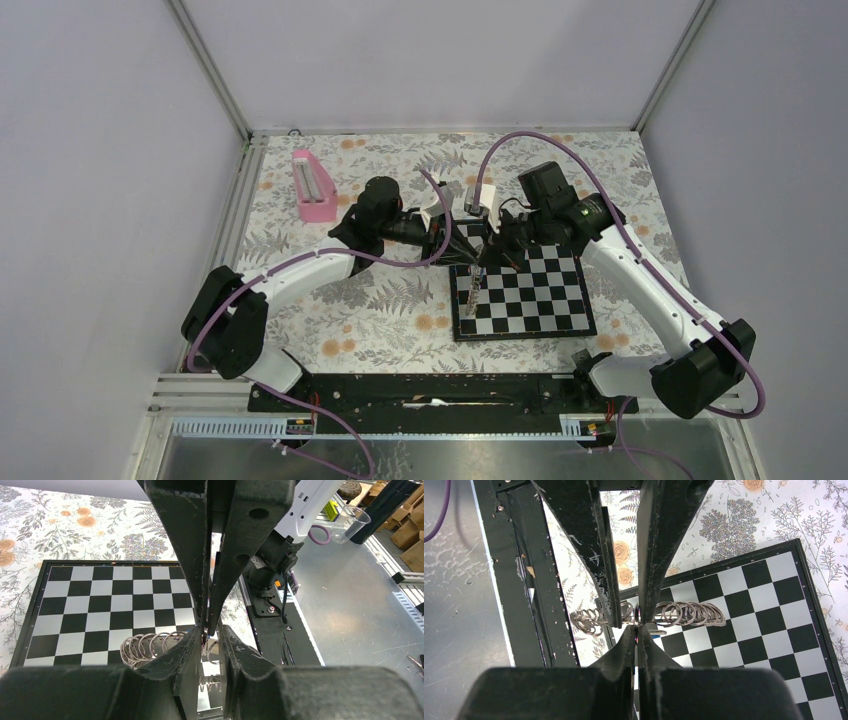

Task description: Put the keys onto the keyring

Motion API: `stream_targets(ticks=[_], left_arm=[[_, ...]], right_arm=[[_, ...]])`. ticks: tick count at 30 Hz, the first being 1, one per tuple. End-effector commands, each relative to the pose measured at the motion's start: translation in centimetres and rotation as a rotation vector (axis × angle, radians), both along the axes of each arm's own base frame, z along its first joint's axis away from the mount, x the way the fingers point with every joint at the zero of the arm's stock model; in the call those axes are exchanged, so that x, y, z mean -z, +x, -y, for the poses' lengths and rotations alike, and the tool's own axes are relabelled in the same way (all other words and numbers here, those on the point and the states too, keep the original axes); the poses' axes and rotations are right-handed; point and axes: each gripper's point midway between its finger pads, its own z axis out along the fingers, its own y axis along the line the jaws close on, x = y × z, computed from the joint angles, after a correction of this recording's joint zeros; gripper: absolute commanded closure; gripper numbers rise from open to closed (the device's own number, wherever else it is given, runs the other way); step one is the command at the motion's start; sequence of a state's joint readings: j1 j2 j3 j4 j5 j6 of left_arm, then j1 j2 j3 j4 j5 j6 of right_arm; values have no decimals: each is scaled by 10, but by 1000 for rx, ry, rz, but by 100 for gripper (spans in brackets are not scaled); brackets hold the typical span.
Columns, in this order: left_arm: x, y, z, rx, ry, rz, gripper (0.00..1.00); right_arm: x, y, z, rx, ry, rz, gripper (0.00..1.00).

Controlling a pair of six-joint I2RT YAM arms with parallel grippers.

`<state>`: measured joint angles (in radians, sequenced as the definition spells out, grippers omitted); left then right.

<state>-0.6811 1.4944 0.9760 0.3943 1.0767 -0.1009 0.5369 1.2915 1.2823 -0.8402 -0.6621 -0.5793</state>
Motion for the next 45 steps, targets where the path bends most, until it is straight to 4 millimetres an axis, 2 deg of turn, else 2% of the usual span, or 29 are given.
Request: stream_targets(ticks=[1, 14, 18, 20, 22, 27, 34, 41, 44, 45], left_arm=[[-17, 3, 5, 11, -42, 69, 78], [-15, 3, 6, 14, -37, 62, 88], [-14, 3, 6, 13, -36, 60, 100], [-14, 2, 6, 14, -35, 56, 100], [-18, 2, 5, 12, -44, 63, 100], [-36, -5, -2, 24, -90, 53, 100], [-58, -18, -10, 44, -174, -11, 100], [-61, -20, -11, 45, -198, -39, 100], [-62, -18, -11, 36, -208, -51, 100], [-62, -17, -10, 30, -213, -56, 100]], right_arm=[[-20, 4, -8, -13, 44, 56, 100], [-21, 5, -8, -7, 48, 61, 100], [-20, 6, -8, -4, 50, 63, 100], [-21, 6, -8, 1, 52, 67, 100], [-20, 6, -7, 9, 51, 72, 95], [-20, 8, 0, 45, 55, 129, 73], [-30, 2, 4, 34, 109, 177, 60], [-31, -2, 3, 1, 133, 216, 61], [-30, -3, 1, -9, 141, 210, 67], [-28, -2, 1, -7, 141, 205, 72]])
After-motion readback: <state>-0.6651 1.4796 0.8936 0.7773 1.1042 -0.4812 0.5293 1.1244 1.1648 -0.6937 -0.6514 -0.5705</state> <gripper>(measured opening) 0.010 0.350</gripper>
